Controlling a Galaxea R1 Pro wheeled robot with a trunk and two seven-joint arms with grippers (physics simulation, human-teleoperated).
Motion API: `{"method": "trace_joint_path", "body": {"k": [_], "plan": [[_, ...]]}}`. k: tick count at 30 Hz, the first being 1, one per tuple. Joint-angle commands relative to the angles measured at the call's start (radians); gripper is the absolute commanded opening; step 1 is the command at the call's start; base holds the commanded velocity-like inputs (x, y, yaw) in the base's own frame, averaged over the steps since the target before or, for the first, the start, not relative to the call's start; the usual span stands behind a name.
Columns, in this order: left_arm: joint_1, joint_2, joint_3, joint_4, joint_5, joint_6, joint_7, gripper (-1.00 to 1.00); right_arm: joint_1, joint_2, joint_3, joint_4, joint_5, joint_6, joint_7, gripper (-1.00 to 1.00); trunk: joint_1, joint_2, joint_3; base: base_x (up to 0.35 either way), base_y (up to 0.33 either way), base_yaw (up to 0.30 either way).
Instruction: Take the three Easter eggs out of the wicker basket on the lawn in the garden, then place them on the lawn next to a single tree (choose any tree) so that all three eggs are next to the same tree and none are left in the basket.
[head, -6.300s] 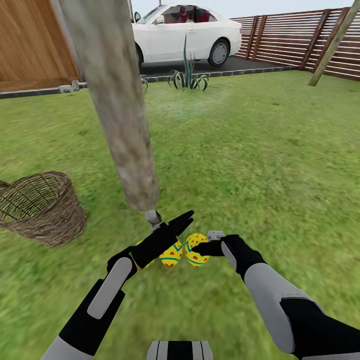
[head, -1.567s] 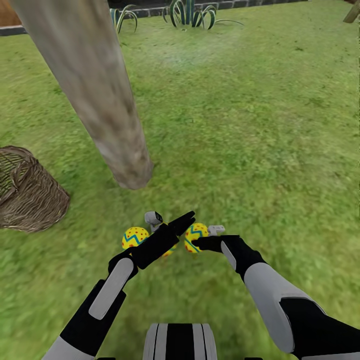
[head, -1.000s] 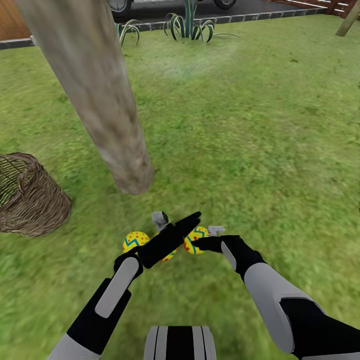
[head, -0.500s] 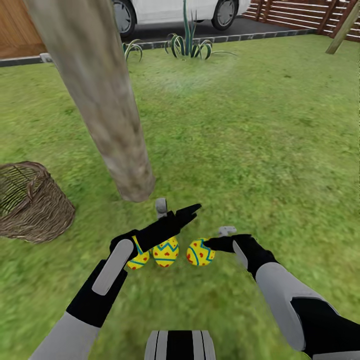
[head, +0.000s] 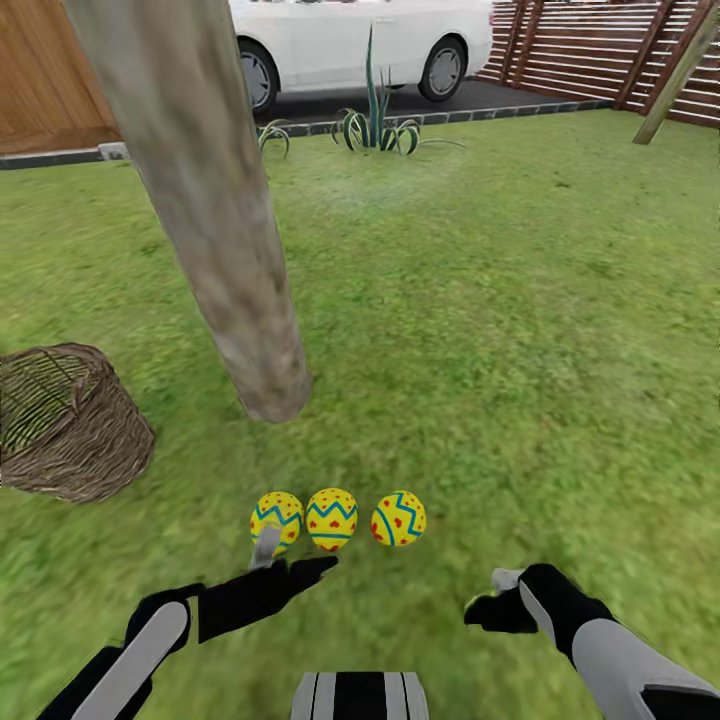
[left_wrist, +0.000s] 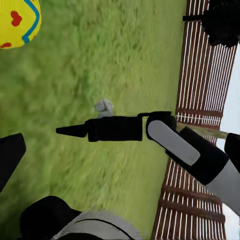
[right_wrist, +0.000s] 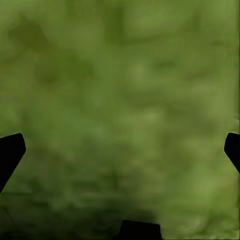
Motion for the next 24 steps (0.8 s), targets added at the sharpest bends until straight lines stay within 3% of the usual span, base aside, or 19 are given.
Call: {"method": "trace_joint_path", "body": {"k": [1, 4, 6, 8, 11, 14, 18, 24], "plan": [[0.016, 0.003, -0.001, 0.001, 0.004, 0.002, -0.001, 1.00, 0.014, -0.003, -0.003, 0.008, 0.006, 0.002, 0.006, 1.00, -0.001, 0.000, 0.003, 0.000, 0.000, 0.000], [0.041, 0.030, -0.001, 0.005, -0.017, 0.000, 0.004, 1.00, 0.034, -0.003, -0.002, 0.016, 0.011, -0.032, 0.006, 1.00, -0.002, 0.001, 0.015, 0.000, 0.000, 0.000], [0.052, 0.045, 0.001, 0.042, -0.089, -0.008, 0.005, 1.00, 0.051, -0.001, -0.002, 0.028, 0.024, -0.099, 0.002, 1.00, -0.003, 0.001, 0.023, 0.000, 0.000, 0.000], [0.055, 0.049, 0.011, 0.124, -0.123, -0.043, 0.002, 1.00, 0.055, -0.001, -0.002, 0.048, 0.030, -0.145, 0.001, 1.00, -0.004, 0.002, 0.031, 0.000, 0.000, 0.000], [0.055, 0.049, 0.038, 0.243, -0.134, -0.150, 0.003, 1.00, 0.056, 0.001, -0.002, 0.068, 0.029, -0.184, -0.003, 1.00, -0.005, 0.002, 0.042, 0.000, 0.000, 0.000], [0.055, 0.049, 0.043, 0.318, -0.135, -0.214, 0.005, 1.00, 0.056, 0.001, -0.002, 0.108, 0.030, -0.235, -0.005, 1.00, -0.006, 0.003, 0.054, 0.000, 0.000, 0.000], [0.055, 0.049, 0.044, 0.419, -0.135, -0.245, 0.008, 1.00, 0.056, 0.000, -0.002, 0.192, 0.024, -0.376, -0.008, 1.00, -0.008, 0.004, 0.069, 0.000, 0.000, 0.000], [0.054, 0.040, 0.039, 0.534, -0.135, -0.279, 0.073, 1.00, 0.056, -0.003, -0.003, 0.249, 0.021, -0.413, -0.030, 1.00, -0.011, 0.005, 0.092, 0.000, 0.000, 0.000]]}}
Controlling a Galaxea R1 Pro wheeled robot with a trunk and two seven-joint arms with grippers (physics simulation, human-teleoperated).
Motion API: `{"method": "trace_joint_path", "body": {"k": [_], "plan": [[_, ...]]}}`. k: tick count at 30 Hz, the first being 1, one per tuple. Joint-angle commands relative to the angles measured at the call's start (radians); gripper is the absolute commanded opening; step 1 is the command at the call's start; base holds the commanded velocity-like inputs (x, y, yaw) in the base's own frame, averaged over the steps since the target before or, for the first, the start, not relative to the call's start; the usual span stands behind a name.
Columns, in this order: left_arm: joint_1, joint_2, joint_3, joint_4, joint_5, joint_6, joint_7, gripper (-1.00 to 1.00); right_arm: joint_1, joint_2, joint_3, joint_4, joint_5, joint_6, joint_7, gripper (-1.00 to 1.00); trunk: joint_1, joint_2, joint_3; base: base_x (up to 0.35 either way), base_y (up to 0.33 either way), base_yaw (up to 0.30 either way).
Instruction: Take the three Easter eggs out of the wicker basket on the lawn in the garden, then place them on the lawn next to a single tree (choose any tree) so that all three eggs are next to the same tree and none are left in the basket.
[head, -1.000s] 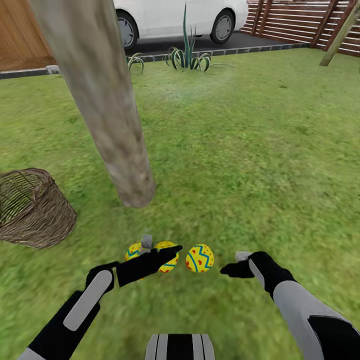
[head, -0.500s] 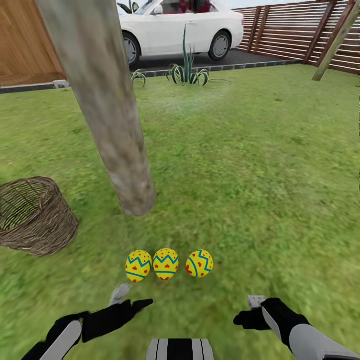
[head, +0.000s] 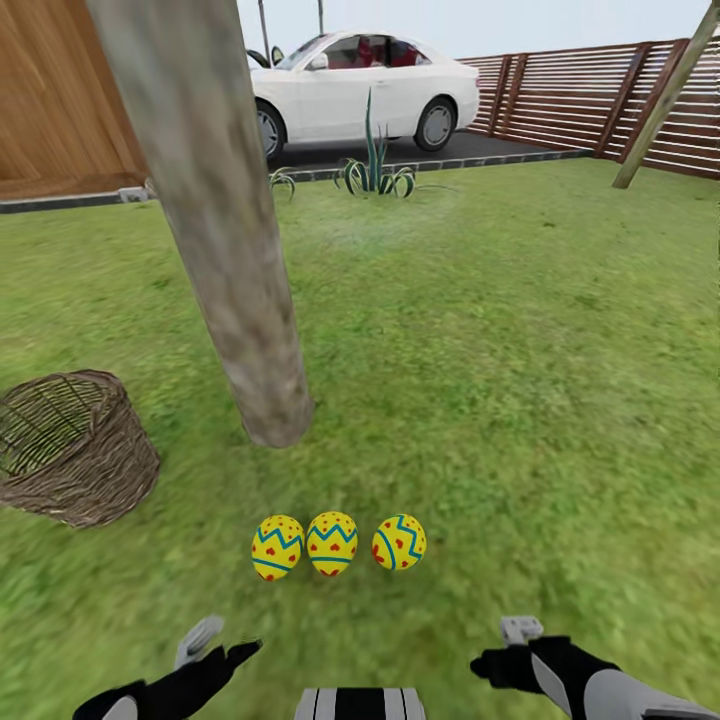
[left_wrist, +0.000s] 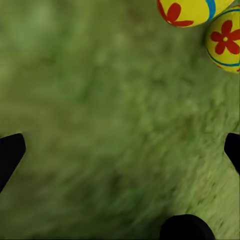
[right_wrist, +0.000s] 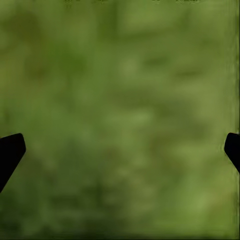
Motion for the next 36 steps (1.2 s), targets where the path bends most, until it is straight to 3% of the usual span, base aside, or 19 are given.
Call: {"method": "trace_joint_path", "body": {"k": [1, 7, 11, 13, 16, 31, 36], "plan": [[-0.001, 0.000, -0.003, 0.012, 0.007, 0.002, 0.012, 1.00, 0.000, -0.001, -0.004, 0.000, 0.005, 0.004, -0.003, 1.00, -0.001, 0.000, 0.003, 0.000, 0.000, 0.000], [-0.001, -0.003, -0.005, 0.080, 0.005, 0.000, 0.052, 1.00, 0.030, 0.000, -0.004, 0.004, 0.008, -0.035, -0.024, 1.00, -0.003, 0.001, 0.027, 0.000, 0.000, 0.000], [-0.001, -0.021, -0.005, 0.113, -0.069, 0.000, 0.055, 1.00, 0.064, 0.003, -0.004, 0.012, 0.007, -0.136, -0.026, 1.00, -0.005, 0.002, 0.042, 0.000, 0.000, 0.000], [-0.001, -0.035, -0.005, 0.118, -0.109, 0.000, 0.055, 1.00, 0.071, 0.004, -0.004, 0.015, 0.007, -0.154, -0.026, 1.00, -0.006, 0.003, 0.050, 0.000, 0.000, 0.000], [-0.001, -0.048, -0.004, 0.140, -0.141, -0.001, 0.055, 1.00, 0.080, 0.004, -0.004, 0.018, 0.007, -0.164, -0.026, 1.00, -0.007, 0.004, 0.061, 0.000, 0.000, 0.000], [-0.001, -0.062, -0.004, 0.227, -0.151, -0.035, 0.057, 1.00, 0.112, 0.003, -0.004, 0.018, 0.003, -0.175, -0.025, 1.00, -0.014, 0.007, 0.119, 0.000, 0.000, 0.000], [0.028, -0.049, 0.002, 0.199, -0.143, -0.034, 0.058, 1.00, 0.088, -0.003, -0.006, 0.035, 0.008, -0.169, -0.023, 1.00, -0.014, 0.007, 0.119, 0.000, 0.000, 0.000]]}}
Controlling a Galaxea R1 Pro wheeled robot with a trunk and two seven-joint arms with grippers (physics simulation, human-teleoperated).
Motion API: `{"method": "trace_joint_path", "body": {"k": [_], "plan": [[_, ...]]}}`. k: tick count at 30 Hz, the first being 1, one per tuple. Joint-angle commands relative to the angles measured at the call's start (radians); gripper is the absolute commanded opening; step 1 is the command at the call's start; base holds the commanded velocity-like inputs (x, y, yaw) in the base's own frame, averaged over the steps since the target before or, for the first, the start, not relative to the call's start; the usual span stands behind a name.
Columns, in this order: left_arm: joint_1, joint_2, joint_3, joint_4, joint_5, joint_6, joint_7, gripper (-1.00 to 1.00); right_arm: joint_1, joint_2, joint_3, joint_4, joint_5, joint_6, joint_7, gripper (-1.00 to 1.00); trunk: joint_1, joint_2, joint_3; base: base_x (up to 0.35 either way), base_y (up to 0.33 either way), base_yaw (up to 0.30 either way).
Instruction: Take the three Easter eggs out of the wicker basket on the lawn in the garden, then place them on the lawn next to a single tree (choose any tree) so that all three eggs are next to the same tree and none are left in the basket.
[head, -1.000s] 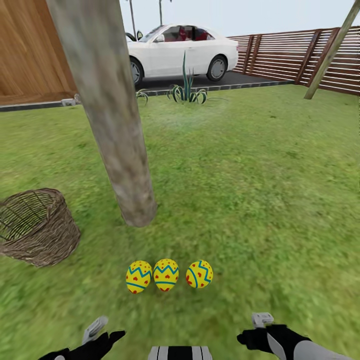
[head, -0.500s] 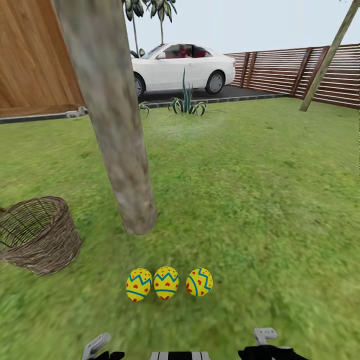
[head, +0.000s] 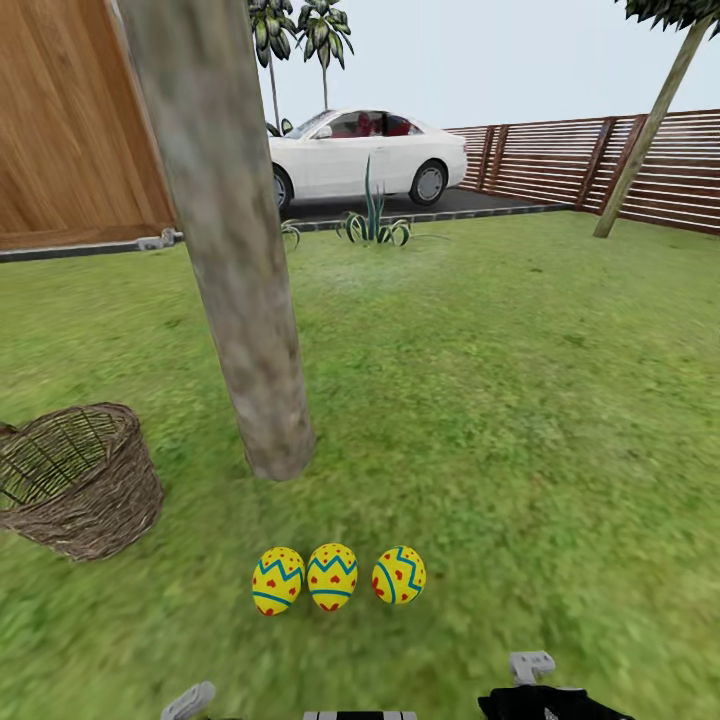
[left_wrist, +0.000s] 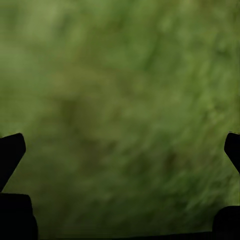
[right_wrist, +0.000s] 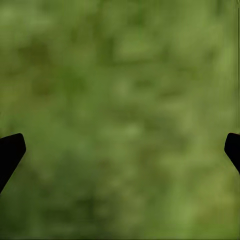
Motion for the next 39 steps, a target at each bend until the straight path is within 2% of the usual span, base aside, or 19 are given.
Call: {"method": "trace_joint_path", "body": {"k": [1, 5, 13, 24, 30, 39], "plan": [[0.005, 0.001, -0.005, -0.002, 0.004, 0.002, 0.000, 1.00, -0.001, -0.001, -0.004, -0.002, 0.008, 0.004, 0.003, 1.00, 0.000, 0.000, -0.001, 0.000, 0.000, 0.000], [0.025, 0.001, -0.005, -0.001, 0.001, 0.007, -0.001, 1.00, 0.001, -0.001, 0.000, 0.000, 0.012, 0.007, 0.004, 1.00, 0.000, 0.000, -0.001, 0.000, 0.000, 0.000], [0.028, 0.003, -0.004, -0.001, 0.001, 0.007, -0.001, 1.00, 0.009, 0.005, 0.000, 0.003, 0.012, 0.005, 0.000, 1.00, 0.000, 0.000, -0.001, 0.000, 0.000, 0.000], [0.028, 0.007, -0.002, -0.001, 0.002, 0.009, -0.006, 1.00, 0.009, 0.005, 0.000, 0.003, 0.011, 0.006, -0.002, 1.00, -0.005, 0.002, 0.042, 0.000, 0.000, 0.000], [0.028, 0.011, 0.027, -0.001, 0.002, 0.009, -0.006, 1.00, 0.011, 0.003, 0.000, 0.005, 0.009, 0.006, -0.003, 1.00, -0.008, 0.005, 0.065, 0.000, 0.000, 0.000], [0.028, 0.018, 0.036, 0.002, -0.001, 0.009, -0.002, 1.00, 0.016, 0.000, 0.000, 0.021, 0.008, 0.001, -0.007, 1.00, -0.043, 0.068, 0.093, 0.000, 0.000, 0.000]]}}
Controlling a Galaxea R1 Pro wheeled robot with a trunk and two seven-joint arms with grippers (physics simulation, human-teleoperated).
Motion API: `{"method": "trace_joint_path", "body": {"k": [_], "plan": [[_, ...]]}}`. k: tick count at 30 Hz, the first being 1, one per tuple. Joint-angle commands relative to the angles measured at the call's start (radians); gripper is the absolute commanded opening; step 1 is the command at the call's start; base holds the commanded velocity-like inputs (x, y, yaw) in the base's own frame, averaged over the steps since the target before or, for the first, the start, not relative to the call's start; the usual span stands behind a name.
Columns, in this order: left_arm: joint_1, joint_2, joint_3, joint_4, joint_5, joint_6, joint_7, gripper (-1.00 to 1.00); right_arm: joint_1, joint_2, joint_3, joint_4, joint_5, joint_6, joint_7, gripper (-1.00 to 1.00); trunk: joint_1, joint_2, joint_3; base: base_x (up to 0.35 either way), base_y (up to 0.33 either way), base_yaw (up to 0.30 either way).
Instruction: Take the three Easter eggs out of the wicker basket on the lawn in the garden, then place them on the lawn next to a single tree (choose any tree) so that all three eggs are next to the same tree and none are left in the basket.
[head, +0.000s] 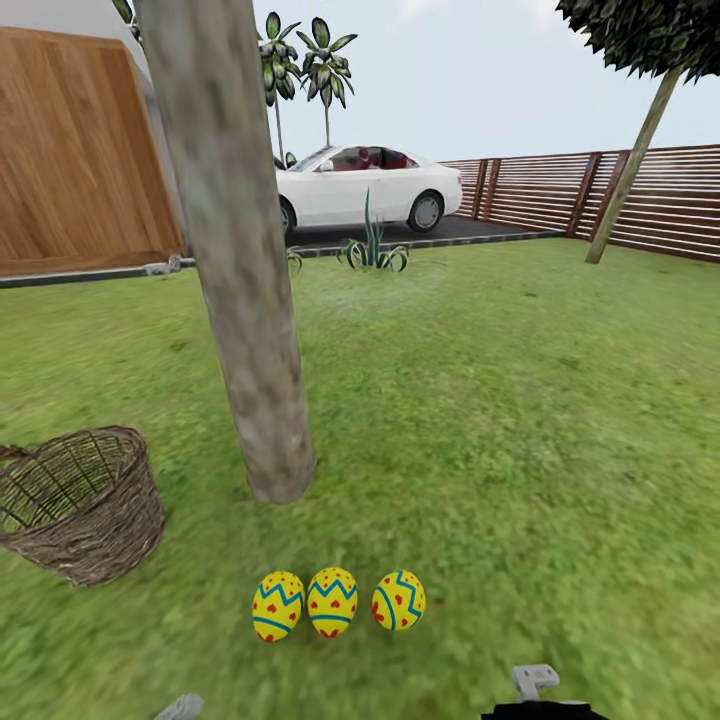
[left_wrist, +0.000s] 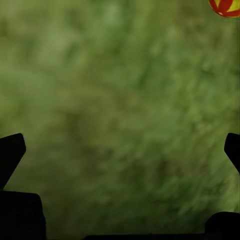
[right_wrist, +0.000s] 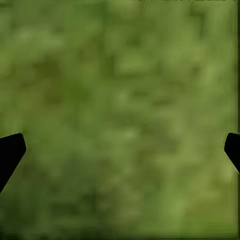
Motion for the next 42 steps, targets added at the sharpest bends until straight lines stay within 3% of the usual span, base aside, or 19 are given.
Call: {"method": "trace_joint_path", "body": {"k": [1, 7, 16, 23, 30, 33, 39, 42], "plan": [[-0.001, 0.001, -0.004, 0.000, 0.006, 0.002, 0.000, 1.00, -0.001, 0.000, -0.004, 0.002, 0.007, 0.001, 0.003, 1.00, -0.004, 0.007, 0.002, 0.000, 0.000, 0.000], [-0.001, 0.000, 0.000, 0.080, 0.002, 0.001, 0.003, 1.00, 0.001, 0.002, -0.004, 0.008, 0.007, 0.005, 0.003, 1.00, -0.027, 0.049, 0.021, 0.000, 0.000, 0.000], [-0.001, 0.003, 0.000, 0.094, -0.001, -0.001, 0.013, 1.00, 0.011, 0.003, -0.004, 0.012, 0.003, 0.008, 0.003, 1.00, -0.062, 0.112, 0.040, 0.000, 0.000, 0.000], [-0.001, -0.004, -0.002, 0.094, -0.003, -0.001, 0.134, 1.00, 0.018, 0.000, -0.004, 0.011, -0.002, 0.004, 0.002, 1.00, -0.088, 0.161, 0.051, 0.000, 0.000, 0.000], [-0.001, -0.011, -0.004, 0.092, -0.004, -0.004, 0.185, 1.00, 0.019, -0.001, -0.005, 0.012, -0.002, -0.001, 0.000, 1.00, -0.115, 0.210, 0.062, 0.000, 0.000, 0.000], [-0.001, -0.014, -0.005, 0.094, -0.004, -0.008, 0.231, 1.00, 0.019, -0.001, -0.005, 0.010, -0.002, -0.002, -0.047, 1.00, -0.127, 0.231, 0.067, 0.000, 0.000, 0.000], [-0.001, -0.016, -0.005, 0.096, -0.003, -0.010, 0.267, 1.00, 0.019, 0.005, -0.004, 0.004, 0.005, 0.003, -0.198, 1.00, -0.150, 0.273, 0.076, 0.000, 0.000, 0.000], [-0.001, -0.016, -0.006, 0.096, -0.003, -0.010, 0.279, 1.00, 0.019, 0.005, -0.004, 0.003, 0.009, 0.006, -0.210, 1.00, -0.161, 0.294, 0.081, 0.000, 0.000, 0.000]]}}
